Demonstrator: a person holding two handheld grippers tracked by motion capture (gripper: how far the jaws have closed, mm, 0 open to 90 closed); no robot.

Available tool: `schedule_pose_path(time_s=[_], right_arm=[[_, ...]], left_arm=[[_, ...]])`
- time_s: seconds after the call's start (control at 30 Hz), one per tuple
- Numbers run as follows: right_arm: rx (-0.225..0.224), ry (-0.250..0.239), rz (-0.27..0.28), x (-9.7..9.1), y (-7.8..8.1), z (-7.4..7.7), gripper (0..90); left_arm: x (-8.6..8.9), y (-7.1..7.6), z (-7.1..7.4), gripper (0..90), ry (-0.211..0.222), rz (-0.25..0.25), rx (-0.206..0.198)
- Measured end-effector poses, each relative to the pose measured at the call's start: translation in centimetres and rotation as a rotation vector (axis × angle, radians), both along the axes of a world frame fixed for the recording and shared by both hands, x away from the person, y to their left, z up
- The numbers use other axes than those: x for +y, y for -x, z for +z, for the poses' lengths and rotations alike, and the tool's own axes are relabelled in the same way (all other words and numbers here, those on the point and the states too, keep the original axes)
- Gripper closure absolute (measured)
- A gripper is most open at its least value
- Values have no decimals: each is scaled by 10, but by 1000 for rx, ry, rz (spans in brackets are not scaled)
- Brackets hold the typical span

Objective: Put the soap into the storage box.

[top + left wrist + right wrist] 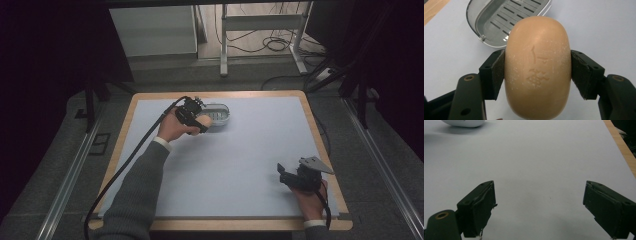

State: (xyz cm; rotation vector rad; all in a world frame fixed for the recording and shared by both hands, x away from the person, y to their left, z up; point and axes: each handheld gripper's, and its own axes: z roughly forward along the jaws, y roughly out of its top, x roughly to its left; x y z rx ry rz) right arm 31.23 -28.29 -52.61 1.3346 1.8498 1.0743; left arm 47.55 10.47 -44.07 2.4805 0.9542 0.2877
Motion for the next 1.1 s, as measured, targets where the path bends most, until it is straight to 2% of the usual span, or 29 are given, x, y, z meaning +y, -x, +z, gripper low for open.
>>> schedule_pose_path(time_s=[0.13, 0.2, 0.47, 0.57, 0.87, 0.93, 1.1], right_arm=[[-1, 0, 0, 0, 0, 0, 109], [-1, -1, 1, 0, 0, 0, 109], [-1, -1, 1, 0, 0, 0, 109], [0, -2, 3, 0, 0, 0, 109], [-2, -1, 2, 0, 0, 0, 109], [-2, -1, 2, 0, 0, 0, 109], [-1, -1, 1, 0, 0, 0, 109]], left_arm=[[-2, -4, -1, 328, 14, 6, 2], [-2, -7, -2, 328, -5, 0, 5], [-8, -16, -1, 328, 1, -2, 5], [-11, -20, -1, 328, -16, -6, 7], [-15, -30, -2, 328, -5, -7, 8], [-16, -33, -2, 328, -20, -6, 7], [-18, -39, 0, 328, -16, -7, 6]])
